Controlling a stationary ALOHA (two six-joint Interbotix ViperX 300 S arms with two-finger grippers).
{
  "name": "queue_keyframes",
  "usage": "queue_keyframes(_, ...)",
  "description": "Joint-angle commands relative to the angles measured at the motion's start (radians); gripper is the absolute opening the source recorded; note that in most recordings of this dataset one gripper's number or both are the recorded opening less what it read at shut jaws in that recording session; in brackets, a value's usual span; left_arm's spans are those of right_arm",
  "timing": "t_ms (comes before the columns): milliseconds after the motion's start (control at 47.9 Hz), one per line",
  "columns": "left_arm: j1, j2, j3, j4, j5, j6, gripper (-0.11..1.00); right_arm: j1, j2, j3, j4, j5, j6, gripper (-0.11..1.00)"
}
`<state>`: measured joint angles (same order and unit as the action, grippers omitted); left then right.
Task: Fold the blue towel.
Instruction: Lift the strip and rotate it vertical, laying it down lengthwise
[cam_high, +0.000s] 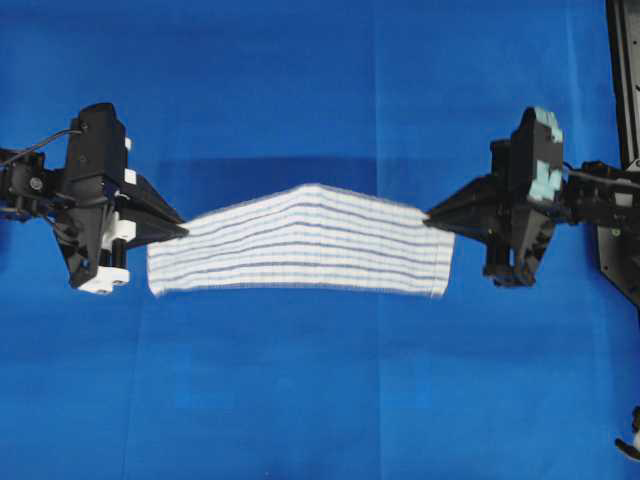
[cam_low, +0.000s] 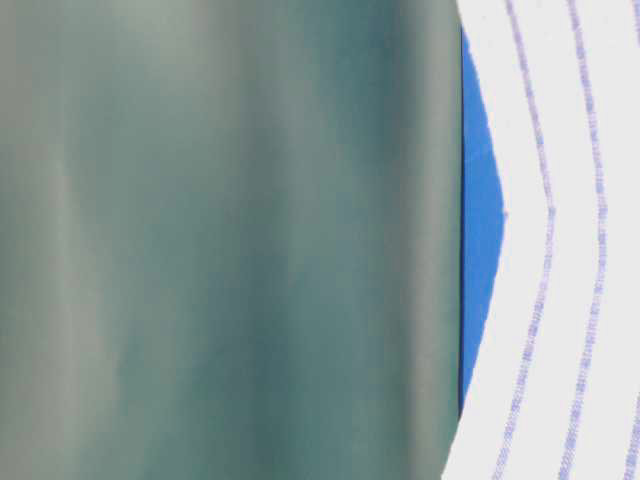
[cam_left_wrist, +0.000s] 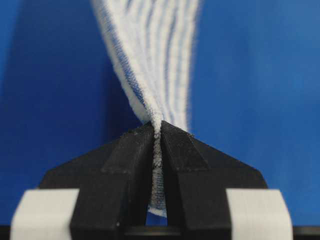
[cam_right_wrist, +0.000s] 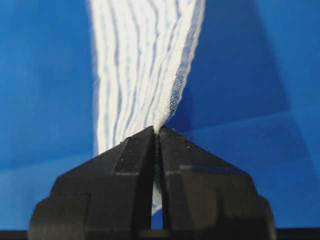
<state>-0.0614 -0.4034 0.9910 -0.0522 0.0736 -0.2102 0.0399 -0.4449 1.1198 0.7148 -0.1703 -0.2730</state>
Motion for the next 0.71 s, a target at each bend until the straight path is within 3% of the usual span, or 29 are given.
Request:
queue_keyframes(0, -0.029, 0.02, -0.051, -0.002, -0.021, -0.034, 0.03, -0.043, -0.003, -0.04, -0.005, -0.002, -0.015, 0.03)
queue_keyframes(251, -0.087, 0.124, -0.158, -0.002, -0.071, -0.074, 0.03, -0.176, 0.003, -0.112, -0.009, 0.035, -0.124, 0.03)
queue_keyframes(689, -0.107, 0.365, -0.417, -0.003, -0.16, -0.086, 0.03, -0.368, 0.091, -0.233, -0.009, 0.043, -0.227, 0.03)
